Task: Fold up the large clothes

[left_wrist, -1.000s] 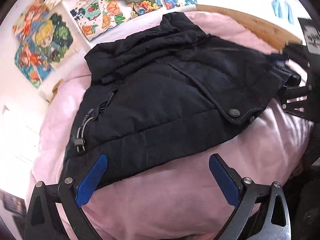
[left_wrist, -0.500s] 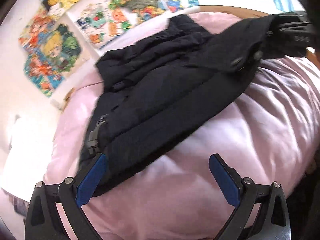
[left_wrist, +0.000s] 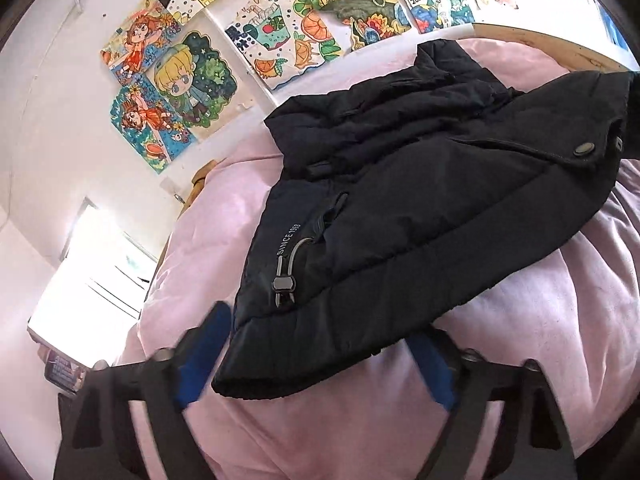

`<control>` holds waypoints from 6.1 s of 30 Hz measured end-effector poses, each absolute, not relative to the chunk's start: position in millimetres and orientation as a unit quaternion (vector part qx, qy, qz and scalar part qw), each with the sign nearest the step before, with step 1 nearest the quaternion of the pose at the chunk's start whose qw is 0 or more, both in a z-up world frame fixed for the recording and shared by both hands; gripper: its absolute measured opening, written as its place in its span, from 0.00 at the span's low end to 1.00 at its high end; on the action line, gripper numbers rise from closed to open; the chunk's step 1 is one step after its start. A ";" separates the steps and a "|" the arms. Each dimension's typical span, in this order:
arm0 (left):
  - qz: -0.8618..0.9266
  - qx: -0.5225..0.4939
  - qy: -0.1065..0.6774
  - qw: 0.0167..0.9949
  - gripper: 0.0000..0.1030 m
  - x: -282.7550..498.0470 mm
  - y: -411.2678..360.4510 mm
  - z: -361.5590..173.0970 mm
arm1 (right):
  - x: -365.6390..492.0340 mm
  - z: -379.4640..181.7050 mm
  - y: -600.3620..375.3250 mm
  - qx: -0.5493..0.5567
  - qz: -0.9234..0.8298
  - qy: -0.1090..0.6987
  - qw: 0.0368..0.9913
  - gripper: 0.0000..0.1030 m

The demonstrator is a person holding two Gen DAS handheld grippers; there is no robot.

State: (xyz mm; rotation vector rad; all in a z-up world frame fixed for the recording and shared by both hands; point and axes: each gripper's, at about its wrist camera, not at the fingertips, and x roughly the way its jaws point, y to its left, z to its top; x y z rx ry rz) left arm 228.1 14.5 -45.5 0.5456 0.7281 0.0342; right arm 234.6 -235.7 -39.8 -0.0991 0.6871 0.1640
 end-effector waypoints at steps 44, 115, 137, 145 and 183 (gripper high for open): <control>-0.052 0.110 0.263 0.957 0.05 102.2 54.7 35.0 | 71.4 9.7 -217.7 -0.169 -0.040 0.246 0.954 0.06; 0.077 0.138 0.286 0.945 0.05 496.1 -26.6 0.3 | 468.8 -13.5 -241.1 -0.252 -0.066 0.267 0.928 0.07; -0.011 0.082 0.356 0.931 0.62 525.9 -13.9 -23.8 | 506.3 -25.3 -290.3 -0.102 0.025 0.320 0.941 0.66; -0.049 0.059 0.322 0.944 0.90 505.1 -8.9 -4.4 | 487.2 -2.0 -293.5 -0.108 0.046 0.288 0.951 0.85; -0.181 0.077 0.321 0.926 1.00 520.9 -44.4 -97.5 | 526.3 -117.8 -331.5 -0.004 0.063 0.329 0.942 0.99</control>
